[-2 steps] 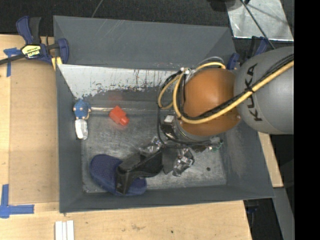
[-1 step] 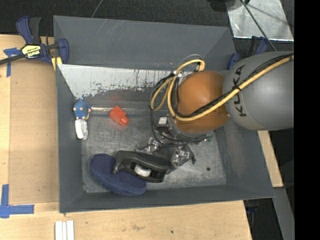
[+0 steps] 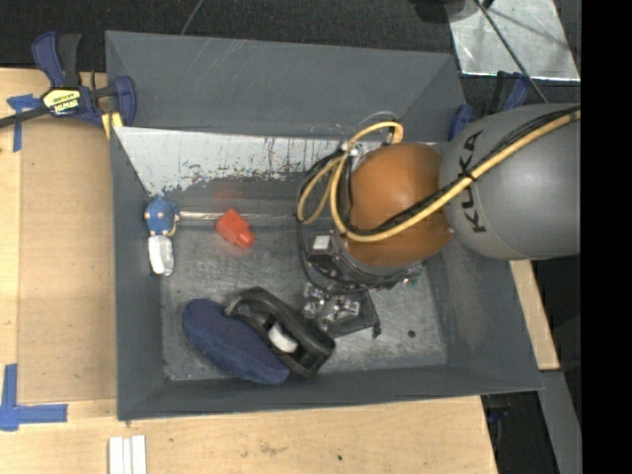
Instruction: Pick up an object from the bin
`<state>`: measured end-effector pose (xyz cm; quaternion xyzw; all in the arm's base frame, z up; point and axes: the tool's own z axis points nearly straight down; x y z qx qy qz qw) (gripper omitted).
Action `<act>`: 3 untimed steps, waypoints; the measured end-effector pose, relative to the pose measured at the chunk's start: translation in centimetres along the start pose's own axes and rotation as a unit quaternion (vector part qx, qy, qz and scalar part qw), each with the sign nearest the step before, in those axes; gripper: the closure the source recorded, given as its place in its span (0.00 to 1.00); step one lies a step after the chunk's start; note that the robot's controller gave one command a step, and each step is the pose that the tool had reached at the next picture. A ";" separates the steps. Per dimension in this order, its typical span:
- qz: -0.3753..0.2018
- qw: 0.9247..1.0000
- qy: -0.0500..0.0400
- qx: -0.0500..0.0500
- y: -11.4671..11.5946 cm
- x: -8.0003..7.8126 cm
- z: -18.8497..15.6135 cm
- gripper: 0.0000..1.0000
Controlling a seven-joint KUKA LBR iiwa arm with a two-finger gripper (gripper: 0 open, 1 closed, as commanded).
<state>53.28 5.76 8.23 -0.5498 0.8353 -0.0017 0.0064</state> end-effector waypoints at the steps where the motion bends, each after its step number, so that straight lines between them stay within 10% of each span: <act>1: 0.000 1.000 0.003 -0.002 0.0 0.2 0.2 0.00; 2: -0.007 1.000 0.003 -0.002 -0.5 0.0 0.8 0.00; 3: -0.008 1.000 -0.002 0.001 -0.7 -0.4 0.5 1.00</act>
Offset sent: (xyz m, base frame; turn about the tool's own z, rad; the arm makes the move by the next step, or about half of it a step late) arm 0.0000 0.0000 0.0000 0.0000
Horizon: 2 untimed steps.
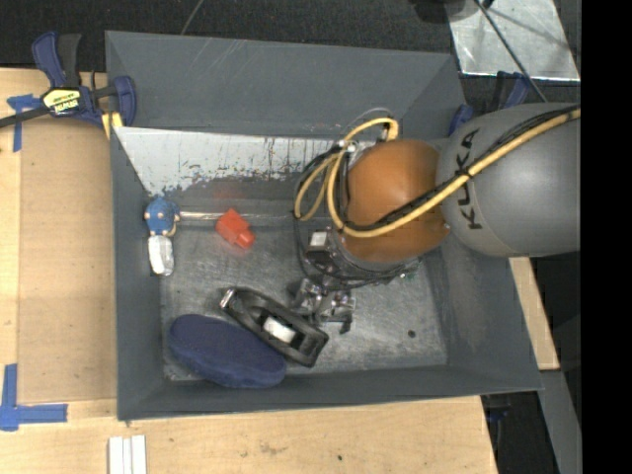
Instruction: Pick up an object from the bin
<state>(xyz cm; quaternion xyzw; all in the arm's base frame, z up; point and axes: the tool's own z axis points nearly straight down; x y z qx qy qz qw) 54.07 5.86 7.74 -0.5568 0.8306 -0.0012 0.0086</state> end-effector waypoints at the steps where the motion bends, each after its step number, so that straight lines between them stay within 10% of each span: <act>1: 0.001 1.000 0.004 -0.002 0.1 0.4 0.3 0.00; 2: 0.000 1.000 0.000 0.000 0.0 0.0 0.0 1.00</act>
Offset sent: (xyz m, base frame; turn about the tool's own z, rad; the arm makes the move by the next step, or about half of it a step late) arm 0.0000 0.0000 0.0000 0.0000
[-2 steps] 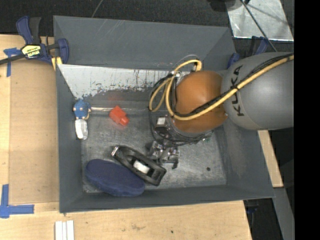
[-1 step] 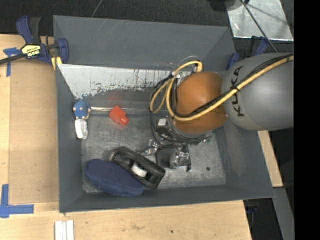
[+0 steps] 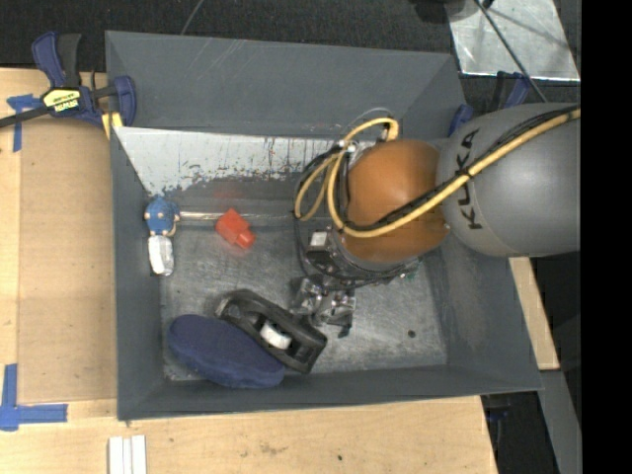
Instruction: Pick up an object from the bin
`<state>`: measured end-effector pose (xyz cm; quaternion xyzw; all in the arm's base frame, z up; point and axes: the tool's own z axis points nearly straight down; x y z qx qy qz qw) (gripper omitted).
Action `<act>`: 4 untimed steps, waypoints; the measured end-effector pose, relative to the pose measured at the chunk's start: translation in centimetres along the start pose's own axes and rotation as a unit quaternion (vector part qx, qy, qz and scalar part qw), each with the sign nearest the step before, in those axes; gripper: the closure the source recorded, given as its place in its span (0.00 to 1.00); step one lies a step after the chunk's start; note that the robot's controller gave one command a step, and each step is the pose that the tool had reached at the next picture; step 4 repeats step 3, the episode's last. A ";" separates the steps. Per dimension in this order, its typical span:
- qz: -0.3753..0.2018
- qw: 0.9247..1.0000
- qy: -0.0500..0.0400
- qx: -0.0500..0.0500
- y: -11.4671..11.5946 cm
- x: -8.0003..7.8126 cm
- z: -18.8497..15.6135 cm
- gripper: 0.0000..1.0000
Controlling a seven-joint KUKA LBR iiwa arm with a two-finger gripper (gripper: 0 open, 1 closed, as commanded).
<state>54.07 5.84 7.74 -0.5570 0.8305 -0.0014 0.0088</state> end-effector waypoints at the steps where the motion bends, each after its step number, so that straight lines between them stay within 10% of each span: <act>1: 0.191 0.982 0.005 -0.001 1.0 -3.4 -0.4 1.00; 2: 0.190 0.982 0.005 -0.003 1.1 -3.3 -0.3 0.00; 4: 0.165 0.986 0.006 -0.007 -2.1 -3.7 0.5 0.00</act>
Offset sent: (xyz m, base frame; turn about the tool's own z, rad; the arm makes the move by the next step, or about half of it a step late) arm 0.0009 0.0354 0.0025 0.3838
